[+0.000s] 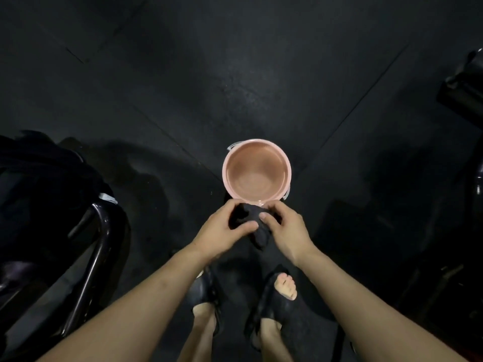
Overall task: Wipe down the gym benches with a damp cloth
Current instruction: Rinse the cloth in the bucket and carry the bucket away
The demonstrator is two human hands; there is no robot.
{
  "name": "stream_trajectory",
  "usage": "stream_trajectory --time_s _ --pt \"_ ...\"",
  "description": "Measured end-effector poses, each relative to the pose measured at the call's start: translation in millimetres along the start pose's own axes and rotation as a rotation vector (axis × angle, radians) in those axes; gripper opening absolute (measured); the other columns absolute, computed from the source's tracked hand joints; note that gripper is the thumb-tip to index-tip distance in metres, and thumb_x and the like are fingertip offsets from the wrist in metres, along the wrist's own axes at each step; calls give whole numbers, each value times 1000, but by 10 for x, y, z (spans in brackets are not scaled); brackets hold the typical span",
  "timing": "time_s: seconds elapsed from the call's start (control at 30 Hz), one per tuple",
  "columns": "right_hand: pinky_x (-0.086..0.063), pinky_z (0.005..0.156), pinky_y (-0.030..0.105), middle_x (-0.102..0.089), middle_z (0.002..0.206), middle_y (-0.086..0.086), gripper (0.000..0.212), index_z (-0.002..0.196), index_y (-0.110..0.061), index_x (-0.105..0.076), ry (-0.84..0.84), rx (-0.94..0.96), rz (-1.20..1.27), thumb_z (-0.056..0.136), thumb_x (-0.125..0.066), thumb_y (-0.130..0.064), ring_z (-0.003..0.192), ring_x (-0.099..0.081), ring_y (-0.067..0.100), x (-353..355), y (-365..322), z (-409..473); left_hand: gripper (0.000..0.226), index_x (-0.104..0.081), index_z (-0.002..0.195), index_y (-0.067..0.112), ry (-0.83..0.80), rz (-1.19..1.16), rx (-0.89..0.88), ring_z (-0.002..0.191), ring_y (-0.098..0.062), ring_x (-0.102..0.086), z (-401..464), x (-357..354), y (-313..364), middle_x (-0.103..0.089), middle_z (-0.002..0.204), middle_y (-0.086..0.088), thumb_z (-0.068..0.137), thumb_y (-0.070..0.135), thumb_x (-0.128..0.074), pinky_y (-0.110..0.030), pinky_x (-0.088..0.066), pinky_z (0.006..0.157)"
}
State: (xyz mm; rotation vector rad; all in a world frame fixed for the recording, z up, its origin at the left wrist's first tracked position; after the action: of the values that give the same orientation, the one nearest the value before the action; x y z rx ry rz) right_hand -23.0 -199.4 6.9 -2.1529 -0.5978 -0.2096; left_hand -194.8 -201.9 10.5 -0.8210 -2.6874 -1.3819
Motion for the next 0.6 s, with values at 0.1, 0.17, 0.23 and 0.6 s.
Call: stream_trajectory --time_s 0.1,0.17,0.23,0.6 --pt "-56 90 42 -72 100 -13 7 104 -34 -66 -3 69 -112 101 -63 -28 96 -67 10 -92 209 207 35 -53 116 43 -4 78 29 97 -2 -66 231 -112 -356 -70 103 16 90 37 -75 -36 -53 93" --pt "-55 91 36 -72 101 -15 10 104 -33 -67 18 79 -78 101 -63 -24 97 -66 6 -83 308 268 24 -59 109 41 30 30 50 92 -9 -68 334 -130 -504 -72 95 12 91 35 -73 -43 -54 95" --pt "-53 94 32 -72 102 -17 13 104 -32 -68 4 52 6 102 -62 -20 100 -66 3 -80 411 292 16 -65 105 42 25 -7 41 90 -9 -69 398 -178 -552 -73 93 13 91 36 -73 -45 -55 94" --pt "-49 104 31 -64 118 -16 22 115 -30 -66 91 124 70 95 -74 -28 116 -60 3 -10 549 53 23 -73 109 30 151 -28 -42 97 -2 -69 267 -286 -360 -75 101 17 97 15 -60 -36 -55 93"
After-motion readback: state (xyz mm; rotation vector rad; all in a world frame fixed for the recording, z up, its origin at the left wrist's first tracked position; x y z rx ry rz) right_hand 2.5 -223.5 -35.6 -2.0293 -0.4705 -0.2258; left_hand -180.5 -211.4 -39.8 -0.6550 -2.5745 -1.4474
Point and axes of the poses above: each hand's wrist, its own z-axis towards the middle knuckle, its own x-axis out of the back of the hand, y = z × x, the point moved 9 cm from there along z, towards the middle knuckle
